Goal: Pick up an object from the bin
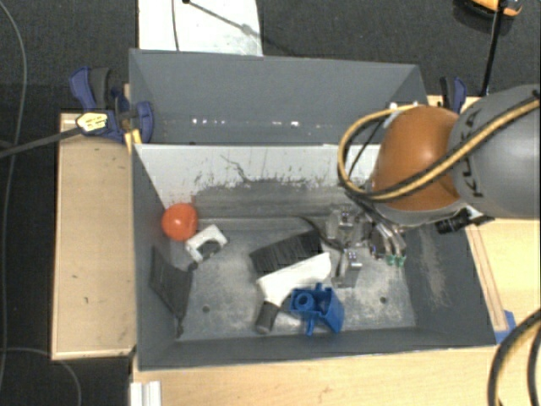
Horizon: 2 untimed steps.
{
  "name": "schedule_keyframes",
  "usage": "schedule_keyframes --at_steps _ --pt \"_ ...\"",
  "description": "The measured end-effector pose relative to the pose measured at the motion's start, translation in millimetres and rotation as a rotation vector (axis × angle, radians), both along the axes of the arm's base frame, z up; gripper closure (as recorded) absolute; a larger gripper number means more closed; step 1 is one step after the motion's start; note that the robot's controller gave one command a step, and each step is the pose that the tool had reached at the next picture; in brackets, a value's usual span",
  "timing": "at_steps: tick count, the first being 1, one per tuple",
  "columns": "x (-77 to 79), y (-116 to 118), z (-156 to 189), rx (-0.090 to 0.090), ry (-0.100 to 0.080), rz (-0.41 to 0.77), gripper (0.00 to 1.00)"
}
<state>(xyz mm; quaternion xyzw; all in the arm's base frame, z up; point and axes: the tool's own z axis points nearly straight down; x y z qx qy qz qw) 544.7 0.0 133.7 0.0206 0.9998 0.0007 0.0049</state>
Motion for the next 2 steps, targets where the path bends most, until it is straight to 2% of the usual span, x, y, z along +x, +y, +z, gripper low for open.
schedule_keyframes --at_steps 1,2 --pt "-19.4 1.7 -8.3 -0.001 -0.005 0.022 0.0" --pt "-11.1 23.6 -24.5 -0.008 -0.012 0.297 0.0"
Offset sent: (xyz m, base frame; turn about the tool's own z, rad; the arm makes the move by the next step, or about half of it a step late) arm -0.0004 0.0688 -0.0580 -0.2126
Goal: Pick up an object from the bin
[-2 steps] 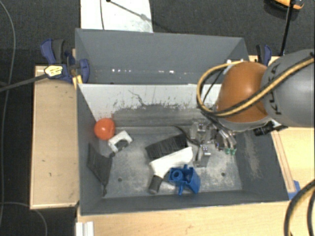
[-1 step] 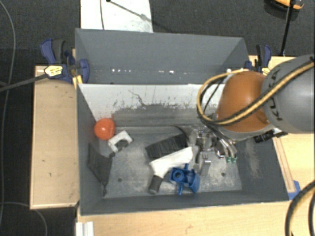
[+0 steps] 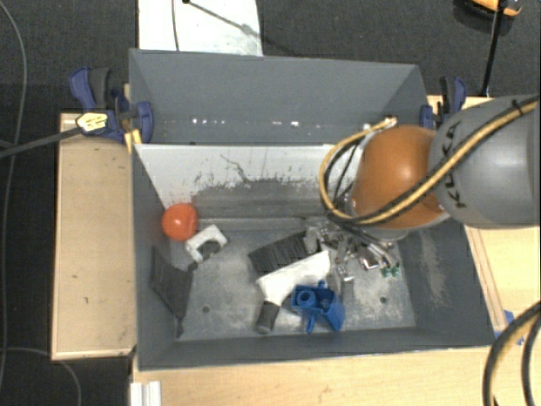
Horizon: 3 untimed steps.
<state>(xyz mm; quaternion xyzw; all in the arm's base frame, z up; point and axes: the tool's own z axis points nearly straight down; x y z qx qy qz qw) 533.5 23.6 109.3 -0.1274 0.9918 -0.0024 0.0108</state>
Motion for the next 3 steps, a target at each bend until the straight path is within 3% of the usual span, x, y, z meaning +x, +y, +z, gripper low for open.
schedule_keyframes --at_steps 1,2,3 --pt "-5.2 21.7 -15.8 -0.007 -0.042 -0.214 1.0" --pt "-20.8 33.9 -35.5 0.006 -0.008 -0.211 0.0" --pt "-21.0 33.8 -35.7 0.005 -0.007 -0.211 0.0"
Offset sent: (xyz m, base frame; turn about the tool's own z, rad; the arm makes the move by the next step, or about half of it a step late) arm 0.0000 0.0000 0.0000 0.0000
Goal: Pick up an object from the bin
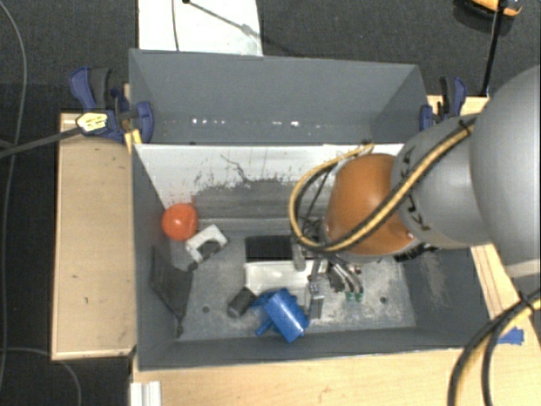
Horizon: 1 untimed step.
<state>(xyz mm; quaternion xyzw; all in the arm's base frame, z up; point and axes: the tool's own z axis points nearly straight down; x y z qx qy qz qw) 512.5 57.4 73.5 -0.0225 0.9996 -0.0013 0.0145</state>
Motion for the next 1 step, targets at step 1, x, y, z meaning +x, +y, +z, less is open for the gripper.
schedule_keyframes --at_steps 1 --pt "-1.5 17.1 38.4 -0.001 0.013 0.014 0.0"
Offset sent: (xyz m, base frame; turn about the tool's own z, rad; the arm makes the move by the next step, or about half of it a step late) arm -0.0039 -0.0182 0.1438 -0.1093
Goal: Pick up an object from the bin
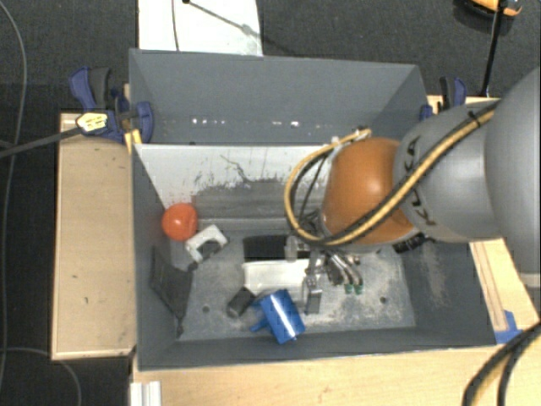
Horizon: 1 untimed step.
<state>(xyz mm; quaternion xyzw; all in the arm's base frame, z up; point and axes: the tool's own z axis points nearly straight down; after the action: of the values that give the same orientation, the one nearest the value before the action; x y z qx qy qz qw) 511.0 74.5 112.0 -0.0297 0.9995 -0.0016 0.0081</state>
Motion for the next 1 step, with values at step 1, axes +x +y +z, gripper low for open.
schedule_keyframes --at_steps 1 --pt "-0.9 -11.5 60.7 0.002 -0.007 0.056 0.0"
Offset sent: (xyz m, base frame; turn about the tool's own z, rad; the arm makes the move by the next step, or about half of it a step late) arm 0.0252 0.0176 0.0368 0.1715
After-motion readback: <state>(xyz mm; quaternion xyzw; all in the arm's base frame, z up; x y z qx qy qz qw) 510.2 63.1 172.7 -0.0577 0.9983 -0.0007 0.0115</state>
